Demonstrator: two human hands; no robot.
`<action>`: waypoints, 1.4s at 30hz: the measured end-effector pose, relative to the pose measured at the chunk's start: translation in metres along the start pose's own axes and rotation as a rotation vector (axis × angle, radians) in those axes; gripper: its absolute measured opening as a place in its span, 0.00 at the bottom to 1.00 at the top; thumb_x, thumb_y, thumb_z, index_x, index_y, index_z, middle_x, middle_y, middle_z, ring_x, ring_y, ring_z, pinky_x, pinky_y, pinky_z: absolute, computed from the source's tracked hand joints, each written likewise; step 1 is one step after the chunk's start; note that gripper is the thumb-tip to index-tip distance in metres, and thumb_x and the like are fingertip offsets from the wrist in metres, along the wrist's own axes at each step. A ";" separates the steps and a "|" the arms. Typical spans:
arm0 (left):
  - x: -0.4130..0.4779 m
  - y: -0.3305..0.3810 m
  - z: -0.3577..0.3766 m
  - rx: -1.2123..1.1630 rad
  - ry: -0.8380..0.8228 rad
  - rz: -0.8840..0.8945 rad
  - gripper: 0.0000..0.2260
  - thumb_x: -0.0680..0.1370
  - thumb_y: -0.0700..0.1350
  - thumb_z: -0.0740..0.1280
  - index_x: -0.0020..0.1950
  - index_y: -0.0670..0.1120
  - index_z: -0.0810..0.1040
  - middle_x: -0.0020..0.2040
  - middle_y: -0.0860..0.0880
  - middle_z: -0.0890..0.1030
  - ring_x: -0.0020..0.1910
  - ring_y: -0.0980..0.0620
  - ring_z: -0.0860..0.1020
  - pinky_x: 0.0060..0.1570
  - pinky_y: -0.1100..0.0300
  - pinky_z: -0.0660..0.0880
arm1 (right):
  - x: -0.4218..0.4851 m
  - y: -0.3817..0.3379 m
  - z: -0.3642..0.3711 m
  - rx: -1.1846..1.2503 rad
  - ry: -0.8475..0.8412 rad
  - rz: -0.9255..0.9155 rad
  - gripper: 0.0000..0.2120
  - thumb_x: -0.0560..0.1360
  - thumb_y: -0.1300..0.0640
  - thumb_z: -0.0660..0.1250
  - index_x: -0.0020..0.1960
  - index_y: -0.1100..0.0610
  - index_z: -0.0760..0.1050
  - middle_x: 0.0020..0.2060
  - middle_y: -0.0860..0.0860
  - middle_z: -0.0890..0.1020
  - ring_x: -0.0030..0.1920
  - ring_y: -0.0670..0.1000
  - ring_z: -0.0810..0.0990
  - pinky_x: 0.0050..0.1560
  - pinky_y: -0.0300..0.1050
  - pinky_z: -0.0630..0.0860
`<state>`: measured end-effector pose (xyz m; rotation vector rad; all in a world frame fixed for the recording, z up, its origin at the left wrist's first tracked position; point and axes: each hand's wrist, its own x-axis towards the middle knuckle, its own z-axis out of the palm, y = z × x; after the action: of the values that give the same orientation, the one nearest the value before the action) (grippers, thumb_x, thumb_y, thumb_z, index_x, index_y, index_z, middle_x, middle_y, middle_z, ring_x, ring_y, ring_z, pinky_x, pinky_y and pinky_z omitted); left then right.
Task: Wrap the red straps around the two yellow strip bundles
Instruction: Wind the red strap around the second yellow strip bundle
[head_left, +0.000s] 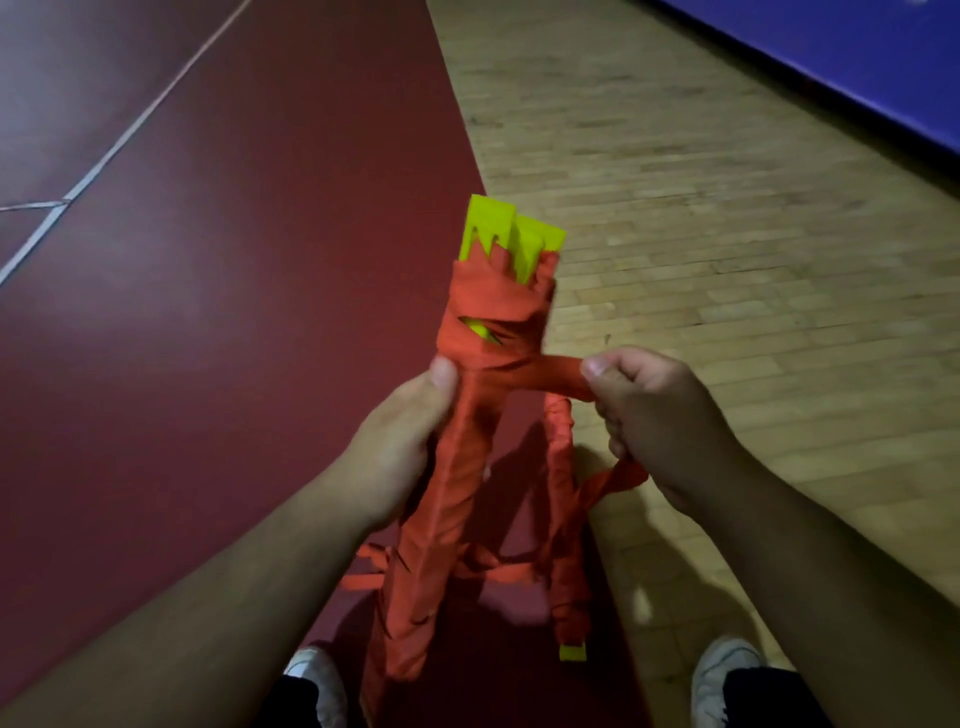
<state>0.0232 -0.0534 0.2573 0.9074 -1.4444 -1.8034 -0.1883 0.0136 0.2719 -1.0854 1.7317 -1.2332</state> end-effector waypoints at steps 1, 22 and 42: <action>-0.001 -0.002 0.003 0.061 -0.076 0.054 0.36 0.61 0.73 0.73 0.49 0.41 0.78 0.36 0.45 0.80 0.33 0.48 0.78 0.35 0.57 0.76 | 0.000 0.002 0.002 -0.023 -0.010 -0.001 0.11 0.75 0.42 0.65 0.43 0.48 0.82 0.25 0.45 0.73 0.27 0.46 0.70 0.35 0.50 0.69; -0.009 0.007 0.011 0.089 0.069 0.100 0.36 0.77 0.63 0.51 0.46 0.29 0.78 0.34 0.36 0.81 0.30 0.47 0.78 0.31 0.62 0.75 | -0.007 0.003 0.000 0.108 -0.233 -0.100 0.10 0.71 0.41 0.68 0.44 0.47 0.83 0.30 0.51 0.77 0.33 0.49 0.76 0.40 0.48 0.71; -0.006 0.015 0.002 0.156 -0.089 0.228 0.17 0.68 0.55 0.76 0.52 0.50 0.80 0.38 0.45 0.81 0.37 0.45 0.80 0.39 0.52 0.78 | -0.006 -0.004 0.004 -0.035 -0.066 -0.107 0.12 0.74 0.46 0.72 0.39 0.53 0.77 0.27 0.53 0.70 0.31 0.53 0.69 0.36 0.51 0.68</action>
<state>0.0262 -0.0501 0.2733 0.7117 -1.6912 -1.5977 -0.1819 0.0175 0.2749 -1.2398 1.6701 -1.2217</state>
